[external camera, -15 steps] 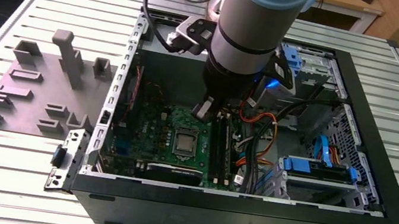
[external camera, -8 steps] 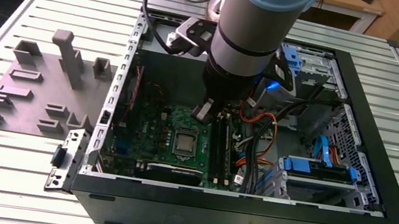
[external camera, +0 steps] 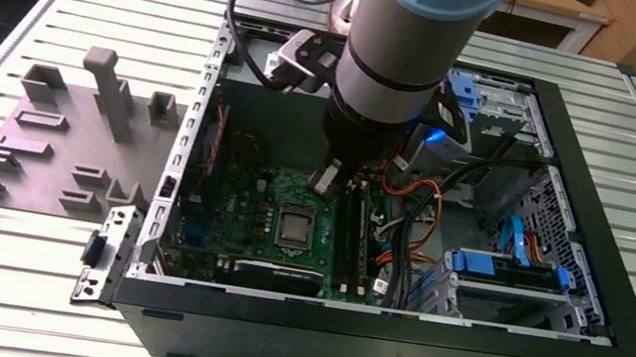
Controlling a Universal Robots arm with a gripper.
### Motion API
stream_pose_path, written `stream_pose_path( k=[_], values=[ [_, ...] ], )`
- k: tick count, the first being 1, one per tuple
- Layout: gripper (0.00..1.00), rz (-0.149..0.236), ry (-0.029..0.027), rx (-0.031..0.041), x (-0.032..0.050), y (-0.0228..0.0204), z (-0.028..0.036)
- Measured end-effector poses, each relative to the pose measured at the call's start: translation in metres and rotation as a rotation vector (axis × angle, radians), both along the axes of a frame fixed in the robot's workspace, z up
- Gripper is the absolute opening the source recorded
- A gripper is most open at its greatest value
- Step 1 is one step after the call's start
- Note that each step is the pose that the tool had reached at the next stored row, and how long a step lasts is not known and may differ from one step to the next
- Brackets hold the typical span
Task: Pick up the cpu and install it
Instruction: 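Install the first cpu locking lever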
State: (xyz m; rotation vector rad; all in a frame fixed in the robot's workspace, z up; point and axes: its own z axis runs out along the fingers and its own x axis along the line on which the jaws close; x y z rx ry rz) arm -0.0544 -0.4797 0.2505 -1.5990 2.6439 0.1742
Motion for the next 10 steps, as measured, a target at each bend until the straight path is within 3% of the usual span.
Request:
stream_pose_path(
  k=[4, 10],
  values=[
    [0.11, 0.036, -0.0001, 0.0001, 0.0000, 0.0000, -0.0002],
    [0.11, 0.042, -0.0004, 0.0017, 0.0000, 0.0000, -0.0021]
  ],
)
